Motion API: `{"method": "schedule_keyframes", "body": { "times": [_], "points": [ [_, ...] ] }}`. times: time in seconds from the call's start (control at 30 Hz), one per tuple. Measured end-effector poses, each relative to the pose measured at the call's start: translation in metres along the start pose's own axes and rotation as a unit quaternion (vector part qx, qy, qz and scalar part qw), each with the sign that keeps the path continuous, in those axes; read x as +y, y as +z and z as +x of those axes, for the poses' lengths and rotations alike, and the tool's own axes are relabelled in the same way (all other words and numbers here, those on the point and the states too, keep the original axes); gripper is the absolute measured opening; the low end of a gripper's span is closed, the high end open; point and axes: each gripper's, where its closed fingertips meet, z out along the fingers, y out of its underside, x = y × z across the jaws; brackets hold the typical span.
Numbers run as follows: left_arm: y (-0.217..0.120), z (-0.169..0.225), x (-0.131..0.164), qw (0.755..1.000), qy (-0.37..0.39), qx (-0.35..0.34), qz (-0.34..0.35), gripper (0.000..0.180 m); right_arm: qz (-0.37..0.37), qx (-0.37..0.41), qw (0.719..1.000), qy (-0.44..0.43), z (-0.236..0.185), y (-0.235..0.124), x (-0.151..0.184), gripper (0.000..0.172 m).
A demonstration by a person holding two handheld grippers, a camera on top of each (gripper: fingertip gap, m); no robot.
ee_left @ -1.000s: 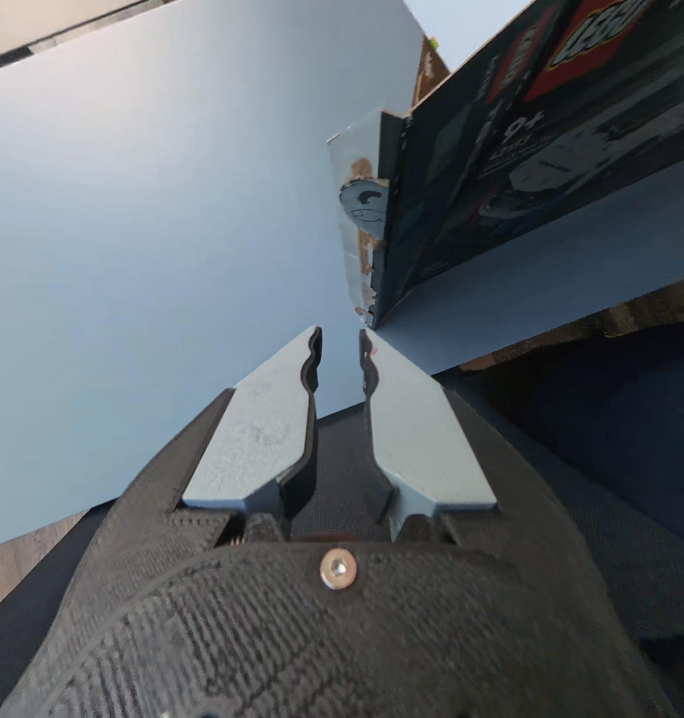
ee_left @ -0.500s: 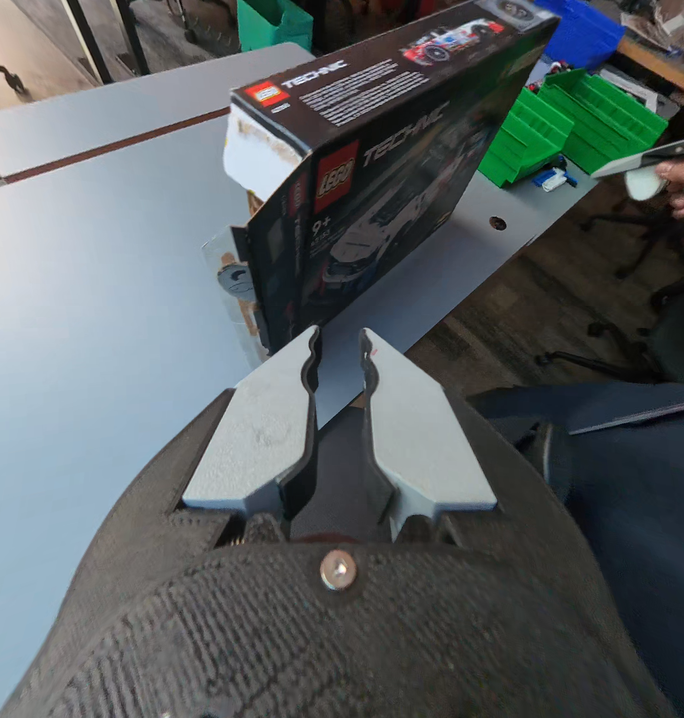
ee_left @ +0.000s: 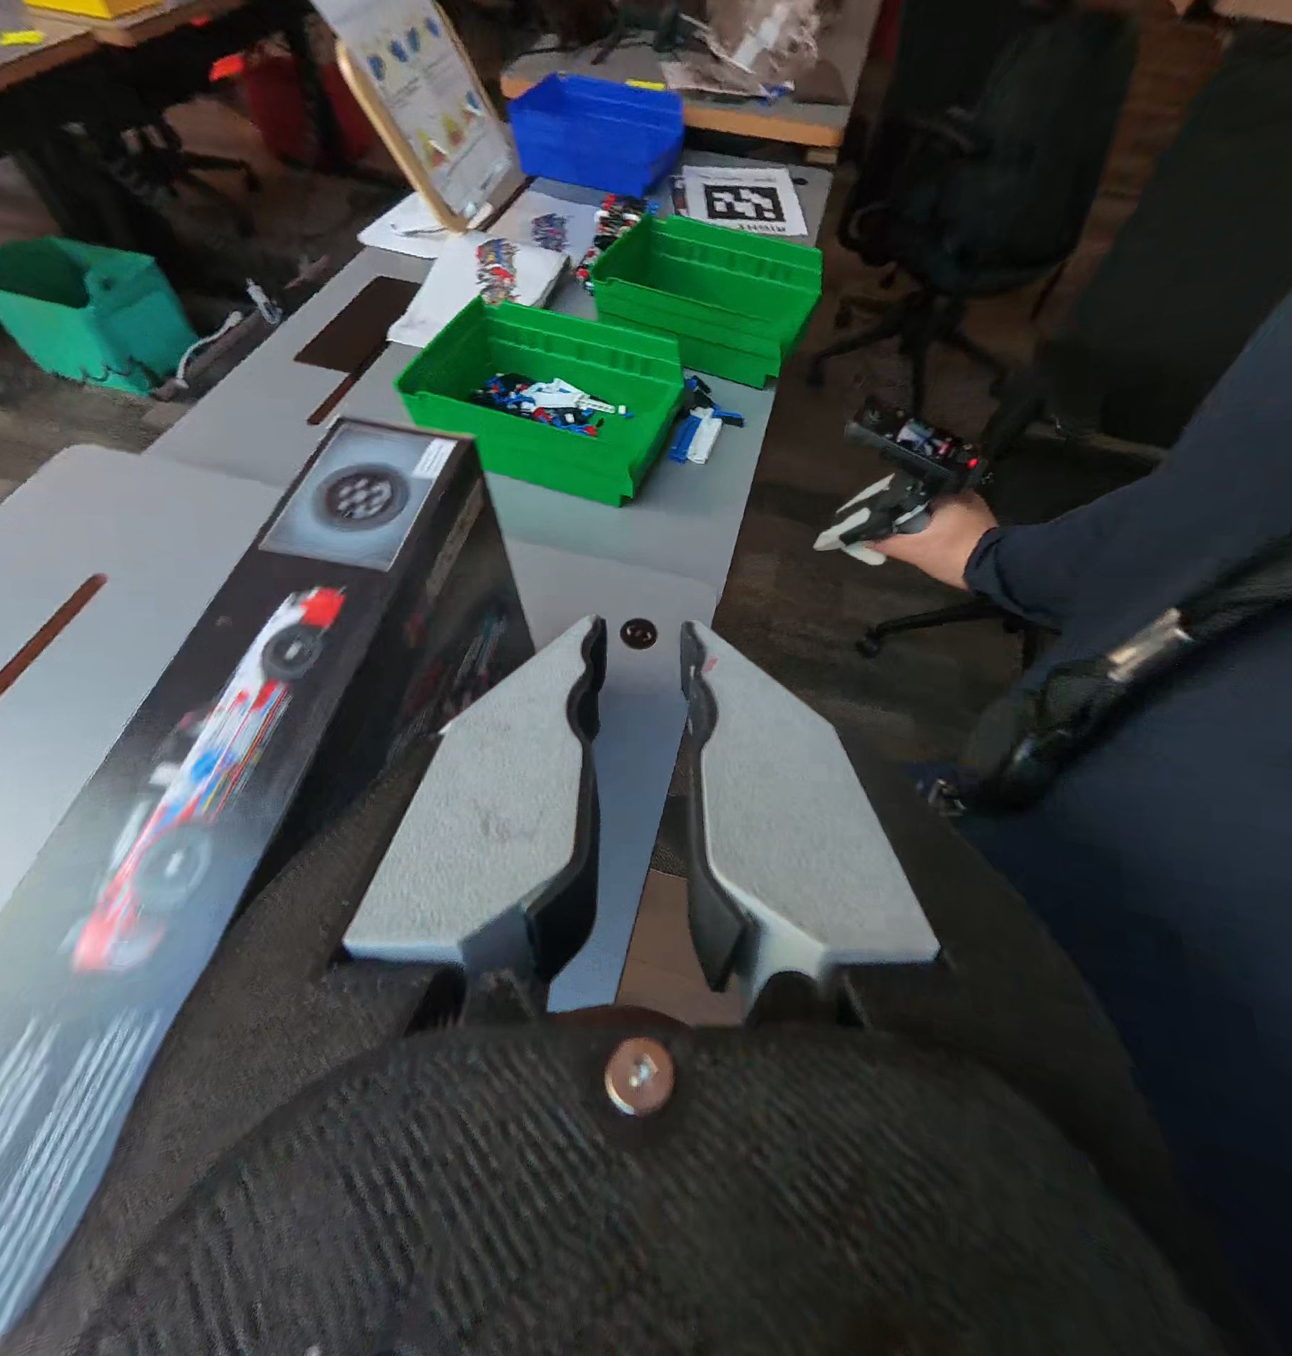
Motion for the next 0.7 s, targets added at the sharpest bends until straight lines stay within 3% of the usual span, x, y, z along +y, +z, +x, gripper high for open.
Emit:
{"method": "schedule_keyframes", "body": {
  "times": [0.17,0.33,0.5,0.7],
  "points": [
    [0.117,0.011,-0.024,0.995,0.012,0.067,-0.071,0.016,-0.060,-0.037,0.989,0.127,0.024,0.055,0.048,0.036],
    [0.195,0.014,-0.059,0.990,0.004,0.102,-0.094,0.014,-0.091,-0.070,0.972,0.204,0.044,0.075,0.066,0.040],
    [0.245,0.027,-0.068,0.982,-0.002,0.143,-0.126,0.013,-0.082,-0.081,0.967,0.226,0.070,0.076,0.071,0.041],
    [0.276,0.042,-0.074,0.975,0.001,0.174,-0.137,0.013,-0.099,-0.081,0.960,0.247,0.089,0.070,0.096,0.041]
  ]
}}
